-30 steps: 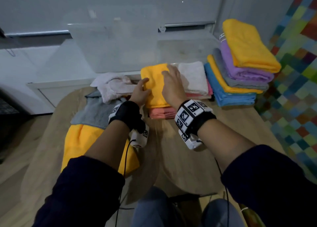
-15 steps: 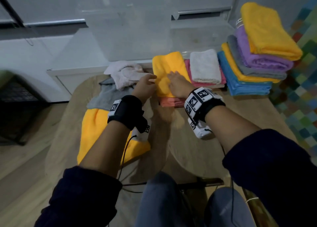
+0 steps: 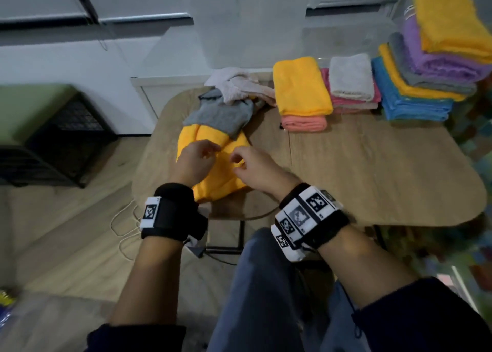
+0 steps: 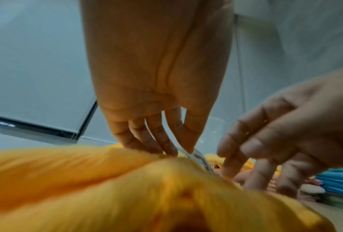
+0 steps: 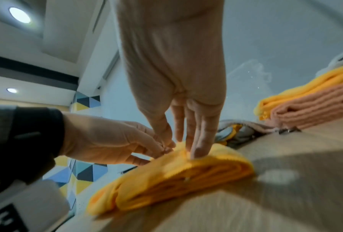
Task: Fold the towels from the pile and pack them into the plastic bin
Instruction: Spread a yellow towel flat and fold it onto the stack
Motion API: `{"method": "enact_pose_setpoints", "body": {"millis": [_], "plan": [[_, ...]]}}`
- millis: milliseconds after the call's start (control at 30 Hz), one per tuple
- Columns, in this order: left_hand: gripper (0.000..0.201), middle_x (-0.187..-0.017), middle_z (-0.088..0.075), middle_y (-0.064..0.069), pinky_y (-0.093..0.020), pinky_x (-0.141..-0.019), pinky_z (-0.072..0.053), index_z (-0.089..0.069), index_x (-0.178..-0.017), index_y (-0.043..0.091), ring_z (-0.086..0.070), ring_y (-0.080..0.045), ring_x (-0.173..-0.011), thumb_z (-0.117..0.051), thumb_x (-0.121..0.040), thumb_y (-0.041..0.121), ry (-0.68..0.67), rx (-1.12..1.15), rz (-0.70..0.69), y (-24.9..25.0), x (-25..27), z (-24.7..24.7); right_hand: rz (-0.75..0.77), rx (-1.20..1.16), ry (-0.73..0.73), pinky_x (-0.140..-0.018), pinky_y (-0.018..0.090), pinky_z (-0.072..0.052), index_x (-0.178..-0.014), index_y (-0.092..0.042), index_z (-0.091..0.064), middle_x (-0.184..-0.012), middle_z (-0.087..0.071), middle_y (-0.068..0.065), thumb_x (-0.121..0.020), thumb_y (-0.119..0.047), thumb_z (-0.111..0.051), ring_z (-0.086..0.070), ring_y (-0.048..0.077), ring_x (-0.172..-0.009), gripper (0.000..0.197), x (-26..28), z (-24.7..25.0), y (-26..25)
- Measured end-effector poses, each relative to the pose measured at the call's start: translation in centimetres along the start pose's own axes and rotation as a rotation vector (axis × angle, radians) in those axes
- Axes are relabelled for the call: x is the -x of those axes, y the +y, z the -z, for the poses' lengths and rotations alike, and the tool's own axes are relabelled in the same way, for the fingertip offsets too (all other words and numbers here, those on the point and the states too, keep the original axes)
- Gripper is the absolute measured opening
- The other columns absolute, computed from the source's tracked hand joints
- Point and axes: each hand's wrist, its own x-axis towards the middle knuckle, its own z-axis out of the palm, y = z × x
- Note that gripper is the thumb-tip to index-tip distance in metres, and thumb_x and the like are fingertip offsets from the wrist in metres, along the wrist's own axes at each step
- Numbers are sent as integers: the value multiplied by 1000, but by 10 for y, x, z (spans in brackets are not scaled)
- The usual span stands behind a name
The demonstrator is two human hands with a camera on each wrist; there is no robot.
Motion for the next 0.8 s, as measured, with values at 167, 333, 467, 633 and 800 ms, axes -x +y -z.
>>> {"method": "enact_pose_setpoints", "body": {"millis": [167, 333, 467, 633, 800], "plan": [[27, -110, -60, -18, -16, -84, -33, -66, -104, 1, -54, -29, -107, -58, -78, -3, 55, 11, -51, -16, 26, -18, -198, -9, 98, -85, 37, -44, -108, -4, -58, -109, -61, 15, -87, -27, -62, -54, 31, -106, 32, -9, -32, 3], [31, -126, -52, -13, -36, -99, -32, -64, -113, 14, -45, -32, -120, -59, -82, 14, 173, -114, -15, -21, 32, -26, -132, -98, 110, -76, 33, -39, -92, -13, -55, -94, -57, 8, -87, -19, -57, -52, 25, -92, 8, -10, -33, 0], [43, -152, -24, -5, -47, -108, -23, -49, -132, 30, -21, -35, -136, -46, -92, 14, 182, -271, 111, -24, 32, -17, -110, -516, 229, -62, 24, -35, -88, -13, -46, -72, -40, -4, -92, -14, -50, -42, 12, -68, 5, 0, 2, -12], [42, -143, -41, -14, -43, -100, -33, -49, -131, 12, -43, -39, -122, -44, -90, 9, 256, -218, 71, -20, 19, -6, 10, -980, 385, -68, 39, -49, -78, -20, -48, -75, -42, 6, -89, -16, -49, -46, 23, -79, 12, 22, 48, -29], [28, -124, -59, -1, -27, -88, -32, -68, -105, 19, -52, -29, -111, -53, -83, 11, 395, -41, -163, 9, 18, -4, -36, -1037, 606, -66, 36, -35, -76, -23, -48, -75, -36, 9, -82, -17, -53, -37, 22, -78, 10, 49, 94, -21]]}}
